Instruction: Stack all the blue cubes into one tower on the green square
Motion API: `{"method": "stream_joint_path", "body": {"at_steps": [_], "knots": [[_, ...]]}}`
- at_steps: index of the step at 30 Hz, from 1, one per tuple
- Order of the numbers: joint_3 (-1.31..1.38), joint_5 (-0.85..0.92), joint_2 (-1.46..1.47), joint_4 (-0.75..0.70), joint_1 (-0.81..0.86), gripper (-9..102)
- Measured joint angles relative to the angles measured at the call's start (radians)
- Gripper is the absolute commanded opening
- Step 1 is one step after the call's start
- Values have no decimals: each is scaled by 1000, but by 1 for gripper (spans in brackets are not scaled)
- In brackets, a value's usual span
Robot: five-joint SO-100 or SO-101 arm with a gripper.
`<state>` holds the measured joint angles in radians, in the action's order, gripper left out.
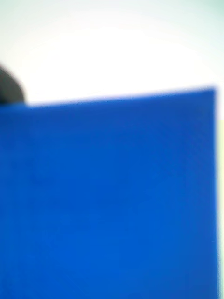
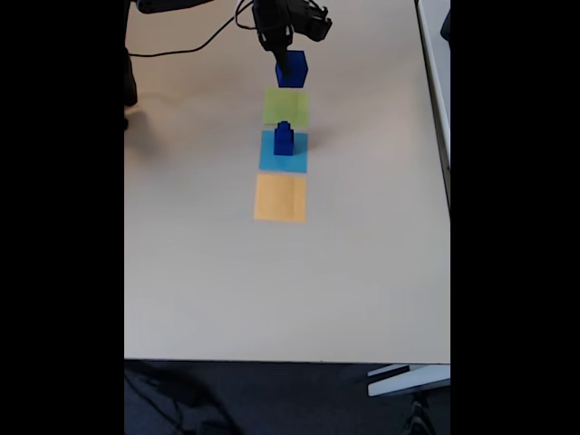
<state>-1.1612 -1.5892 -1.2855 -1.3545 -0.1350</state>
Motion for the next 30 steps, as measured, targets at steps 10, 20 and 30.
{"method": "stream_joint_path", "body": {"at_steps": [10, 20, 30], "knots": [[-49, -28, 66, 107, 37, 0], [-61, -109, 81, 135, 32, 0], [-104, -135, 81, 141, 31, 0]]}}
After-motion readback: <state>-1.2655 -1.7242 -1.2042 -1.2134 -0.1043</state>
